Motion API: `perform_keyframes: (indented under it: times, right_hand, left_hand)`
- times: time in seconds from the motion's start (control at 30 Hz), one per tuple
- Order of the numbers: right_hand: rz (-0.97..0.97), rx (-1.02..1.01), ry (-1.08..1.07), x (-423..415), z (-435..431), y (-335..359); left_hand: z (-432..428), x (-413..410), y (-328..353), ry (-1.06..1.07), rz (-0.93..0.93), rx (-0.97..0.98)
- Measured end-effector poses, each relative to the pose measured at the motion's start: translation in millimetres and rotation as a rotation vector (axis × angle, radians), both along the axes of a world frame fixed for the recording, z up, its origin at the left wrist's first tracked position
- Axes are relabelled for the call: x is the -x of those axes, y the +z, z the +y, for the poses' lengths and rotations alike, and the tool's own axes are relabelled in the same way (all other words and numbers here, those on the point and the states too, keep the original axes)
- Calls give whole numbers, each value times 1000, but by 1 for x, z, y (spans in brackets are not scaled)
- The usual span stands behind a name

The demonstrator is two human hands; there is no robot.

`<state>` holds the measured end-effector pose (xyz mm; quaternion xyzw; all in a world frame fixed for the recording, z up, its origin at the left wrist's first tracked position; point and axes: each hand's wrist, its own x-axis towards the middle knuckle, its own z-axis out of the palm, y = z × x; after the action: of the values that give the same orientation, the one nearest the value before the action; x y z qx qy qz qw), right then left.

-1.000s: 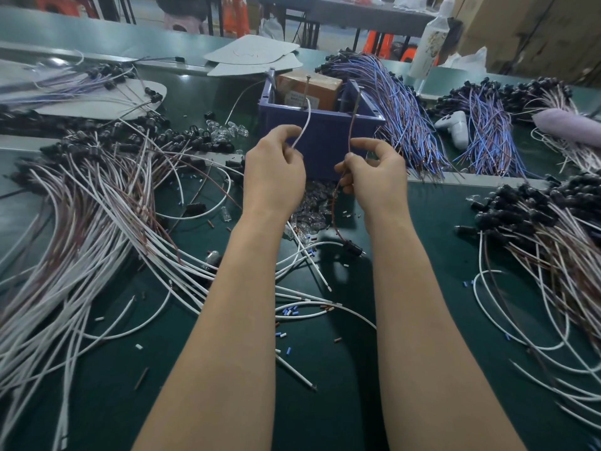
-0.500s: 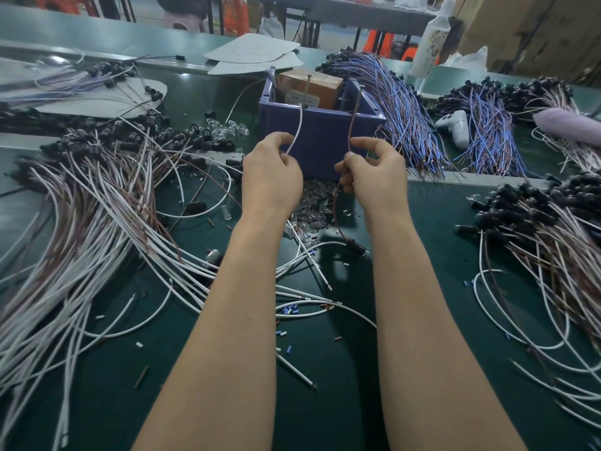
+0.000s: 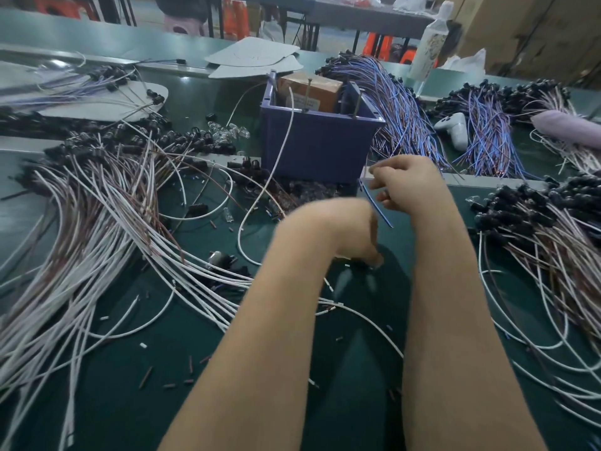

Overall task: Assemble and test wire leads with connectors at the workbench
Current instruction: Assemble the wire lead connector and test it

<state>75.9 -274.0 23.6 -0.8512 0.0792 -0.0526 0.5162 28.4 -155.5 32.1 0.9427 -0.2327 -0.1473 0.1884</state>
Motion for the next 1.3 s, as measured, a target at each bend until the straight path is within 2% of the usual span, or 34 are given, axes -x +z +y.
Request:
perform_keyframes:
  times: [0.07, 0.17, 0.23, 0.3, 0.43, 0.6, 0.73, 0.8, 0.87, 0.9, 0.93, 1.0, 1.13, 1.3]
  right_hand:
    - [-6, -29, -23, -2, 1, 0]
    - [-14, -36, 2, -1, 3, -1]
    - [-6, -28, 26, 0, 6, -1]
    - [28, 0, 75, 1, 7, 0]
    - [90, 17, 281, 8, 12, 0]
    - [34, -248, 431, 13, 34, -2]
    - [-82, -242, 414, 8, 31, -6]
    - [-84, -468, 409, 7, 27, -9]
    - [-60, -787, 297, 5, 17, -13]
    - [-60, -853, 211, 4, 12, -16]
    - [-65, -817, 139, 2, 10, -19]
    - [-60, -523, 102, 1, 13, -26]
    - [-3, 45, 219, -1, 32, -31]
    - [86, 455, 369, 10, 34, -6]
  left_hand:
    - [-13, -2, -15, 43, 82, -146]
    - [-16, -5, -24, 96, 62, -201]
    - [-9, -8, -22, 115, 23, -94]
    - [7, -11, -17, 187, -27, 120]
    - [44, -21, -14, 501, -215, 500]
    - [55, -21, -17, 535, -235, 637]
    - [56, -17, -12, 480, -194, 683]
    - [59, -13, -8, 433, -158, 744]
    - [63, -9, -2, 396, -120, 807]
    - [66, -9, -1, 403, -130, 816]
    - [69, -10, 0, 429, -169, 809]
    - [69, -14, -1, 527, -276, 794]
    - [61, -19, -3, 622, -323, 766]
    - [65, -20, -5, 642, -337, 738]
